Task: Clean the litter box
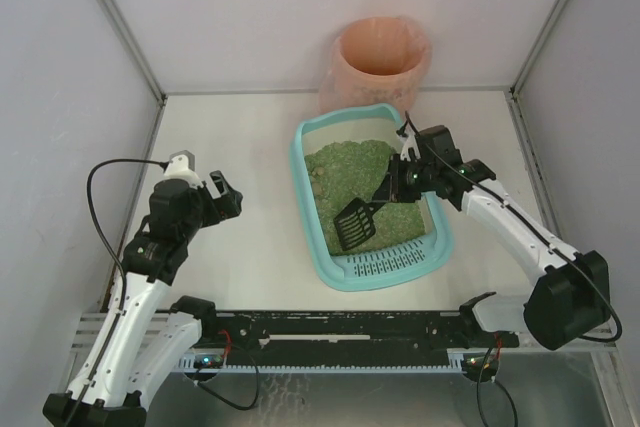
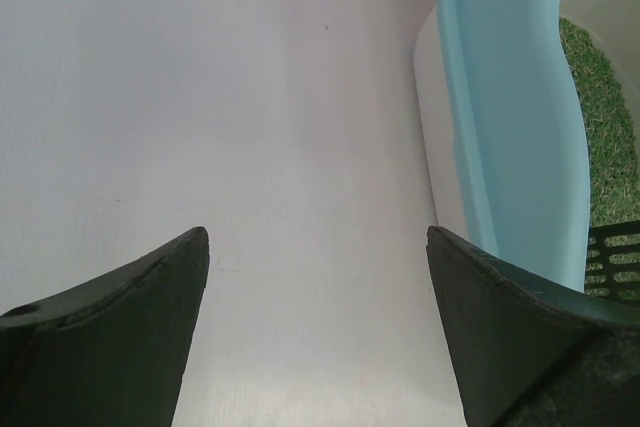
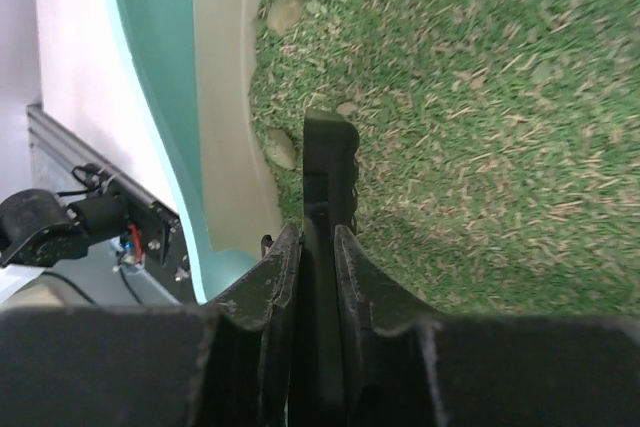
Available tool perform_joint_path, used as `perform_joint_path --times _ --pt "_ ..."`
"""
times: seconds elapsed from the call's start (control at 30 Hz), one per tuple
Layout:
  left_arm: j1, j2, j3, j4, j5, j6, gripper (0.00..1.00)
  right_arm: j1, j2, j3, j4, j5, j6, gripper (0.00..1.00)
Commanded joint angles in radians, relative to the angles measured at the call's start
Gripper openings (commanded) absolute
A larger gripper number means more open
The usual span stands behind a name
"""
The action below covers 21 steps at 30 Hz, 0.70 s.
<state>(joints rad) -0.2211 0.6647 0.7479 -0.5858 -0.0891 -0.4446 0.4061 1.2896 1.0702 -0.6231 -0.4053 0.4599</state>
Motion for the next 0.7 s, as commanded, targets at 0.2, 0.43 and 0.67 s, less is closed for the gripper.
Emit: perform_joint_path --times 0.2,0.43,0.67 --pt "0.007 0.008 -0.006 0.042 0.026 -0.007 0.93 0.032 0.048 -0.161 0.345 -0.270 0.216 0.00" --pt "0.007 0.014 -0.006 0.042 0.022 -0.007 0.93 0.111 0.060 -0.243 0.546 -0.276 0.375 0.00" --pt "0.008 0.017 -0.006 0.042 0.019 -0.008 0.93 0.211 0.066 -0.263 0.634 -0.236 0.463 0.00"
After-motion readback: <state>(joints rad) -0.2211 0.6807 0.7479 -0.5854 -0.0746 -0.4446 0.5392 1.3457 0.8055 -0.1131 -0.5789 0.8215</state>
